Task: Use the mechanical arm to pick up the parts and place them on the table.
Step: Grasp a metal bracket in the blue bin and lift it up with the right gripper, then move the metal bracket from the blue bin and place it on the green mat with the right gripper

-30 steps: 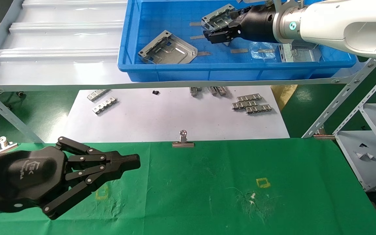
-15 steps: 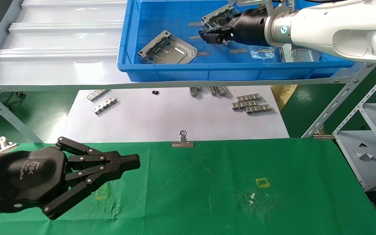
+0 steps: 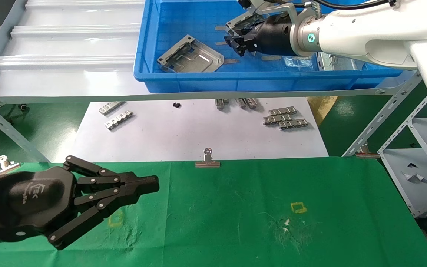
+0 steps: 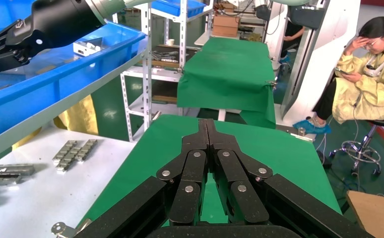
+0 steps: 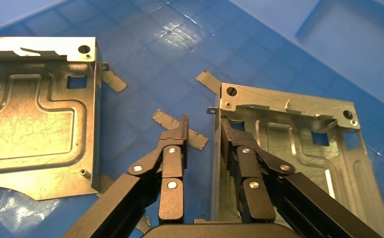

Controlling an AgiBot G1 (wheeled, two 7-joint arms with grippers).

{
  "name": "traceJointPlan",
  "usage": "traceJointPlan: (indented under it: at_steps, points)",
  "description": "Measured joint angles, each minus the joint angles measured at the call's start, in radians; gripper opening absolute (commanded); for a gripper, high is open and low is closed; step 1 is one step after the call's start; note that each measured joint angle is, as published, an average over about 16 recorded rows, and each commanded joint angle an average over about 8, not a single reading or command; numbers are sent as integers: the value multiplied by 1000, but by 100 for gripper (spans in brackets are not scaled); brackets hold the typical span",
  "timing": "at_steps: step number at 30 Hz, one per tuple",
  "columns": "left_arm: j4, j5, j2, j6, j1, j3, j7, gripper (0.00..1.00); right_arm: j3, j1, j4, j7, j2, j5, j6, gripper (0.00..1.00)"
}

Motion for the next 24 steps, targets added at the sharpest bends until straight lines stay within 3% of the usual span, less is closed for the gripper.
traceJointPlan:
  at_steps: [5,13,19,24]
  points:
    - [0,0,0,0,0,0,0,3,-25,7,9,-7,2,19,28,0]
    - [0,0,0,0,0,0,0,99,-31,38,18,-58,18,73,46,0]
    - [0,0,0,0,0,0,0,100,-12,83,31,-134,61,129,-51,0]
    - [0,0,0,0,0,0,0,100,11,118,54,-222,122,189,-247,0]
